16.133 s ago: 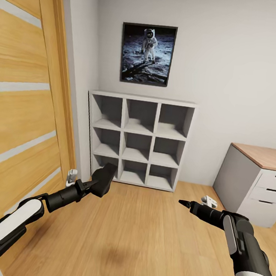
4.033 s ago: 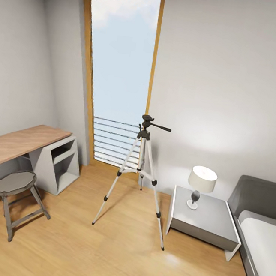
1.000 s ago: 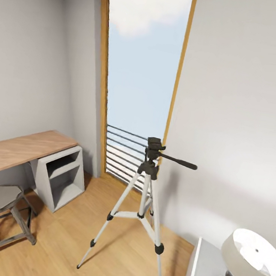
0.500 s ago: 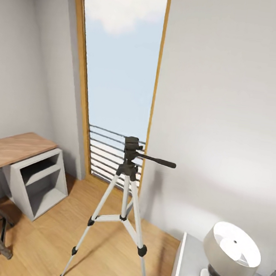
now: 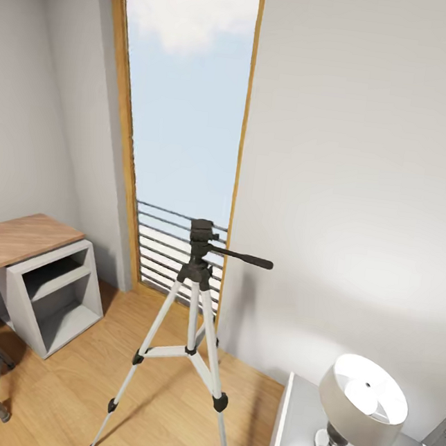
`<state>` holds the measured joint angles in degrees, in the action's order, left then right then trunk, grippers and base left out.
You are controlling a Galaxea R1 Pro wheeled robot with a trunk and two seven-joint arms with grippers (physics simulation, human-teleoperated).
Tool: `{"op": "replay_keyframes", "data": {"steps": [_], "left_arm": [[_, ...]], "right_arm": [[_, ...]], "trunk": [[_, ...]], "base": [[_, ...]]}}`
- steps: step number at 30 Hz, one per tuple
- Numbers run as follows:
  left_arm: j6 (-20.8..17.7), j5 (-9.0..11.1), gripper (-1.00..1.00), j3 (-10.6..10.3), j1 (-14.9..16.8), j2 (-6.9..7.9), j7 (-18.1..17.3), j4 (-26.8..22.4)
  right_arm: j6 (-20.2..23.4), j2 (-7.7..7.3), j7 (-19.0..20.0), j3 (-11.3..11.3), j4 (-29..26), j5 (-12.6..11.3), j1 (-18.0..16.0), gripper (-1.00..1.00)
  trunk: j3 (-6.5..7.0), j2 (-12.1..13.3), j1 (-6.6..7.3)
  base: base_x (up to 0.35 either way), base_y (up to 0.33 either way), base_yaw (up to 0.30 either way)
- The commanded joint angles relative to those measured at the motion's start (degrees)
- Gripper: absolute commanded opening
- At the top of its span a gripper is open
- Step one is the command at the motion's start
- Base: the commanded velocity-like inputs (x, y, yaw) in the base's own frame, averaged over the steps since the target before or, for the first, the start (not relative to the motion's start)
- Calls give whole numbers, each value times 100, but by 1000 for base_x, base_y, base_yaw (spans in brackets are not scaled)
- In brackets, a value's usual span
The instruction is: Attach the digital camera to the camera tripod in the bedroom.
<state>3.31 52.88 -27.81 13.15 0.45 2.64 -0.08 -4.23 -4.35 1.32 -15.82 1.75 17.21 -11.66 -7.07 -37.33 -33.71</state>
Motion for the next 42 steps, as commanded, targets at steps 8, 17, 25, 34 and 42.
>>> {"op": "replay_keyframes", "data": {"steps": [8,17,25,34,42], "left_arm": [[12,35,-100,-49,3,7,8,0],[12,47,-100,-49,3,10,8,0],[12,63,-100,-49,3,17,8,0],[13,71,-100,-49,3,17,8,0],[15,73,-100,-49,3,17,8,0]], "right_arm": [[-34,-4,25,-45,19,60,-5,100],[-28,28,12,-44,19,56,-6,100],[-14,27,5,-44,19,55,-9,100],[-9,21,1,-44,19,55,-7,100],[-8,7,6,-44,19,55,-10,100]], "trunk": [[-9,-8,-1],[-9,-8,-1],[-9,-8,-1],[-9,-8,-1],[-9,-8,-1]], "base": [[-78,-175,-1],[-18,-33,0],[-2,-3,157],[0,0,261],[0,0,150]]}}
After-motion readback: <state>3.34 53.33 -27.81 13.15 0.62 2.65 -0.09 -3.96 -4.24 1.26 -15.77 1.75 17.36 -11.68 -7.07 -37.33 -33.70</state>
